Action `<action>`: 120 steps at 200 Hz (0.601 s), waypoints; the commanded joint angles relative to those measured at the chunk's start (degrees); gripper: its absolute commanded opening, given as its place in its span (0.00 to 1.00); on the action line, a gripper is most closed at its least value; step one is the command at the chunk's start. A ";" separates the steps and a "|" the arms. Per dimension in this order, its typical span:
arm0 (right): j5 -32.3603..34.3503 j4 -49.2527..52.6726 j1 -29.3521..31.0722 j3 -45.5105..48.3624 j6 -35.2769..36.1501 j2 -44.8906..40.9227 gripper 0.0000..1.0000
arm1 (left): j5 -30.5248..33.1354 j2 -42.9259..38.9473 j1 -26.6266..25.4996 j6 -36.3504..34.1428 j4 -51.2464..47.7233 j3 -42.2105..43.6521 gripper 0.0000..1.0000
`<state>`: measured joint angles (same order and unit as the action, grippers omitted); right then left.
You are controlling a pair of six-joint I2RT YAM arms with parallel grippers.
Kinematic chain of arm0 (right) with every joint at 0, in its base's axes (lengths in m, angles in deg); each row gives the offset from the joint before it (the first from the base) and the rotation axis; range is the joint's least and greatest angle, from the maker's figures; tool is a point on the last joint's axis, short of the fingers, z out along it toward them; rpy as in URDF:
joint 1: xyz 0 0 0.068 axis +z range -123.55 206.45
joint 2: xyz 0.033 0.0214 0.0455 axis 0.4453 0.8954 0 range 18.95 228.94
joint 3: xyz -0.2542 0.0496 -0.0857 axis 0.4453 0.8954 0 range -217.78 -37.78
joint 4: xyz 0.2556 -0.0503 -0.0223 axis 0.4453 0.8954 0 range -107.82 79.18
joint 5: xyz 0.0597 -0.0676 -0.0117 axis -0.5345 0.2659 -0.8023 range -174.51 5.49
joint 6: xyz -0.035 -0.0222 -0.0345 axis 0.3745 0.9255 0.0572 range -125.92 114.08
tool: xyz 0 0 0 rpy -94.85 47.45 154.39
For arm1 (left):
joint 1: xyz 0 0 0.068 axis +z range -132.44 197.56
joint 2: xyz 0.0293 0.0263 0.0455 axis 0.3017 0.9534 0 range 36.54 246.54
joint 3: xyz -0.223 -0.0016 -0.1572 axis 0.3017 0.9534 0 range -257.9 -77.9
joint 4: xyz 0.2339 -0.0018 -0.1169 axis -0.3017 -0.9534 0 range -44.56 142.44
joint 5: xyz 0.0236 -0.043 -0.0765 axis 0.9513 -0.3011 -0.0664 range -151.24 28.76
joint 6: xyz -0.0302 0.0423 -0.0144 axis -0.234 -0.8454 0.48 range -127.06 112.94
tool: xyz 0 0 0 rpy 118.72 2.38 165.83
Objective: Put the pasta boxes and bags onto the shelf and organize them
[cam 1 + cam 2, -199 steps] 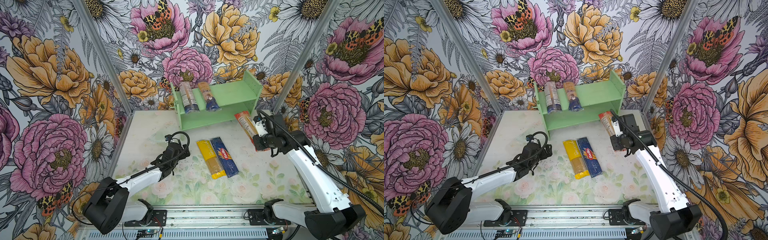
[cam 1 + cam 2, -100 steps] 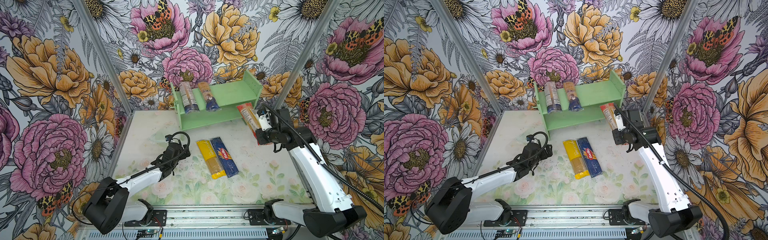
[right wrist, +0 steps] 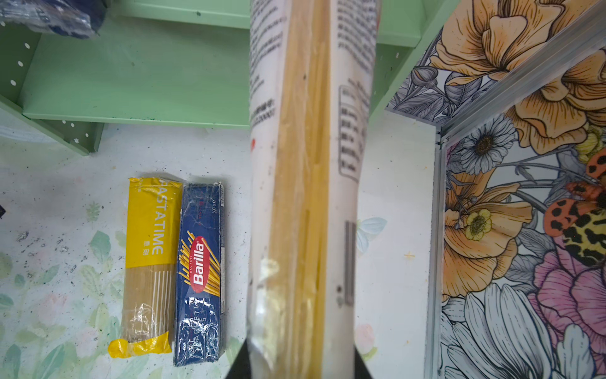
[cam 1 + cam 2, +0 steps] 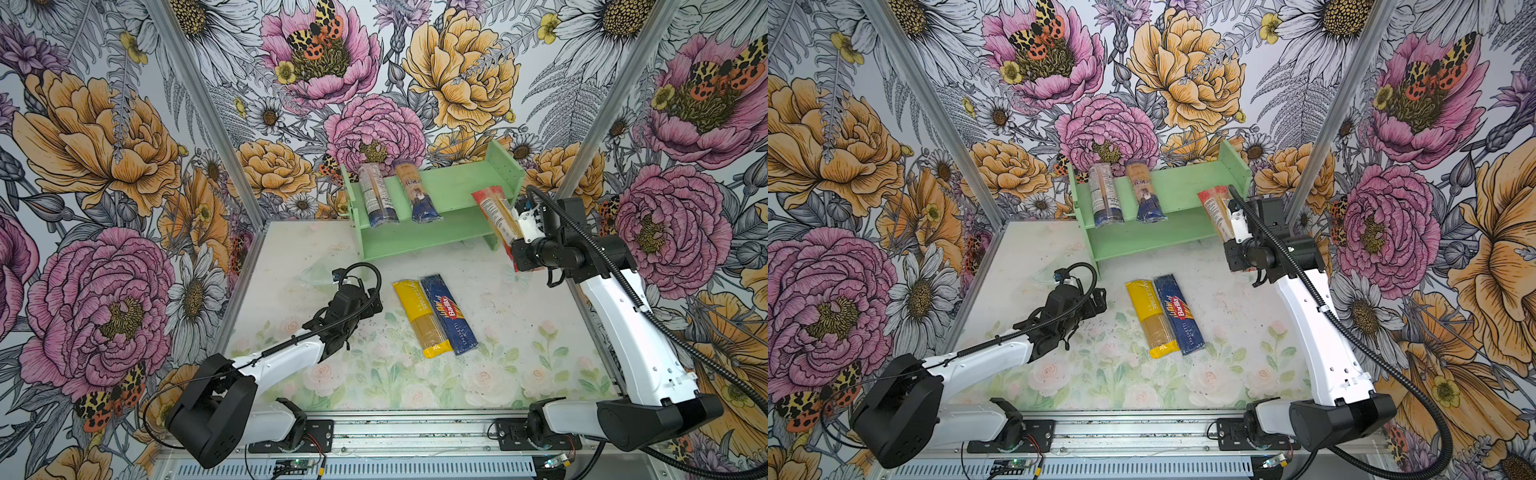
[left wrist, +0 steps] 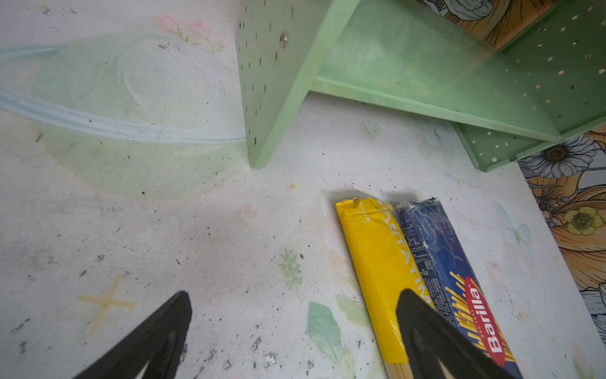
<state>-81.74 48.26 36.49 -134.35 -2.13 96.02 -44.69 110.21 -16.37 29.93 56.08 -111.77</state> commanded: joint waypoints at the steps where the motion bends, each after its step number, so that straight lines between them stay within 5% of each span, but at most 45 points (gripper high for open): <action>1: -0.89 -8.69 -0.53 -6.47 1.30 0.32 0.00 | -0.84 -0.87 -0.61 -0.43 -0.03 -1.51 0.99; 120: -2.05 -8.80 -2.48 -22.53 2.63 12.27 0.00 | 0.42 -1.68 -1.57 -0.52 -1.85 -2.68 0.99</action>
<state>-82.86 48.22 34.78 -151.56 -0.01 108.07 -44.62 109.99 -17.42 29.93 54.81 -113.06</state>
